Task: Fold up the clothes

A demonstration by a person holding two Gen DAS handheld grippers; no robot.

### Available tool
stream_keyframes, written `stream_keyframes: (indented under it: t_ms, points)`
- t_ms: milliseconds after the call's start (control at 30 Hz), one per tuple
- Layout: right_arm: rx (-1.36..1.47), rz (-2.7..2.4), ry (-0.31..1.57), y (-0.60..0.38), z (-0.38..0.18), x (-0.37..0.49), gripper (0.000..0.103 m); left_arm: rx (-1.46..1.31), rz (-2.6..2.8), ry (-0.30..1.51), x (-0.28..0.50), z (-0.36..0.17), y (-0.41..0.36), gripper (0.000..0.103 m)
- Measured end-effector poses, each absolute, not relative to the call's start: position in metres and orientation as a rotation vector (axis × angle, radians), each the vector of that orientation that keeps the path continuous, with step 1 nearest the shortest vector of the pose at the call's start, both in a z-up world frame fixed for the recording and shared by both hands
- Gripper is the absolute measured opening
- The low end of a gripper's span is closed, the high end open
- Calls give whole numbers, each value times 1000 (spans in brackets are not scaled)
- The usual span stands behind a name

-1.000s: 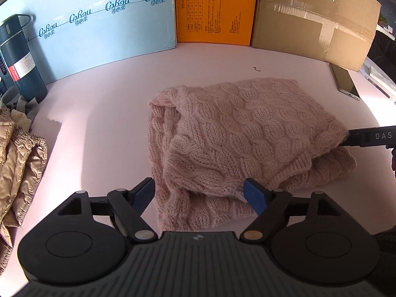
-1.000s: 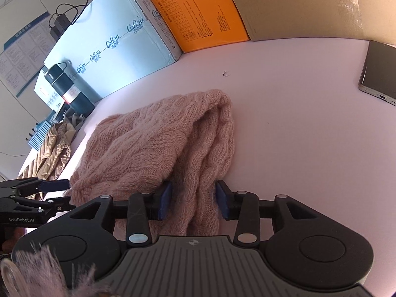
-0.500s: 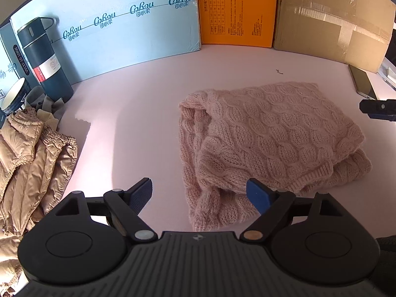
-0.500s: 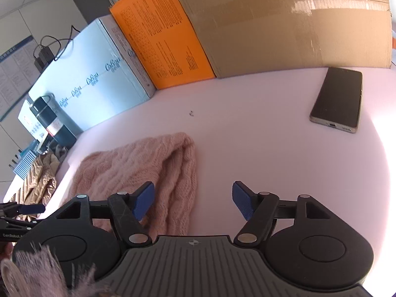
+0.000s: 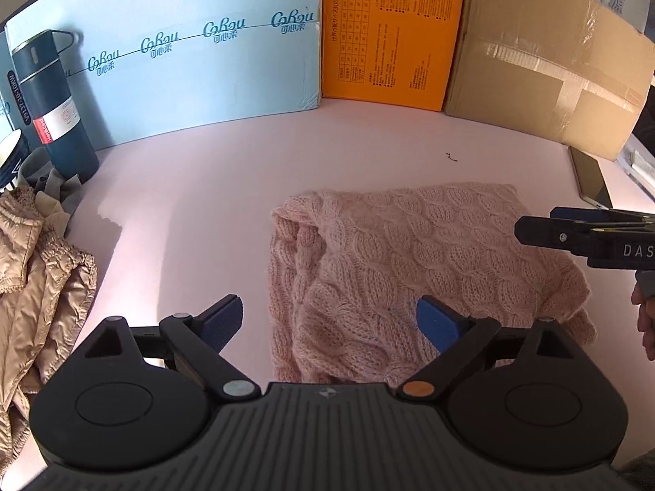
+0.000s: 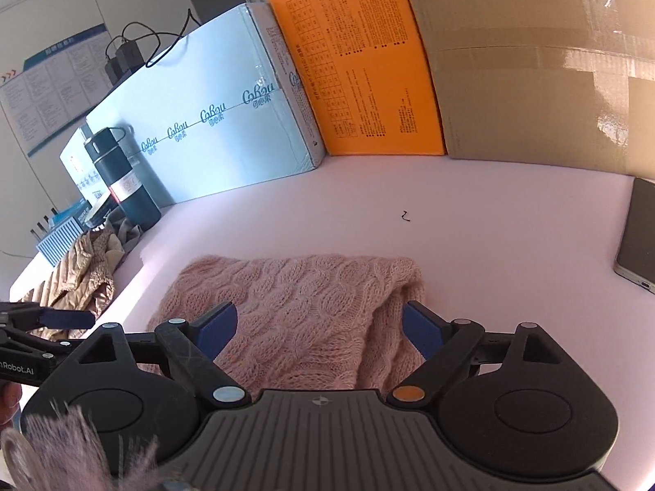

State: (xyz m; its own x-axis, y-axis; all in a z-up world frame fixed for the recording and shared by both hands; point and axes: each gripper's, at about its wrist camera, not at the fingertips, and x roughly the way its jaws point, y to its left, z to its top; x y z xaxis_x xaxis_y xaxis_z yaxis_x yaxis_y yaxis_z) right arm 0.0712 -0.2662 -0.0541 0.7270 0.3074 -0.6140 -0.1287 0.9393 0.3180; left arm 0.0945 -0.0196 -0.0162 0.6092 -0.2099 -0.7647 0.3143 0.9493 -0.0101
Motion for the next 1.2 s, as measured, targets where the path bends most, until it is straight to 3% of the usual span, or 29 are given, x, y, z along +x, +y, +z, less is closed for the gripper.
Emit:
stream_keyframes:
  t_ms: [167,433,533,900,1200]
  points:
    - [250,228,757,-268,-63,69,88,203,-242,934,110,-33,-41,92]
    - [267,201,821,-278,-78,62,96,179,-219,953,112,-36,-33,103]
    - [273,191,844,-282,-83,60,101,148,-222,977,114,-40,-26,103]
    - [347,304,925,-295,-87,57,103,-72,-280,1068,118,-57,3,103]
    - [493,328,897,-311,-90,68,103,-68,-332,1023,120,-47,7,103]
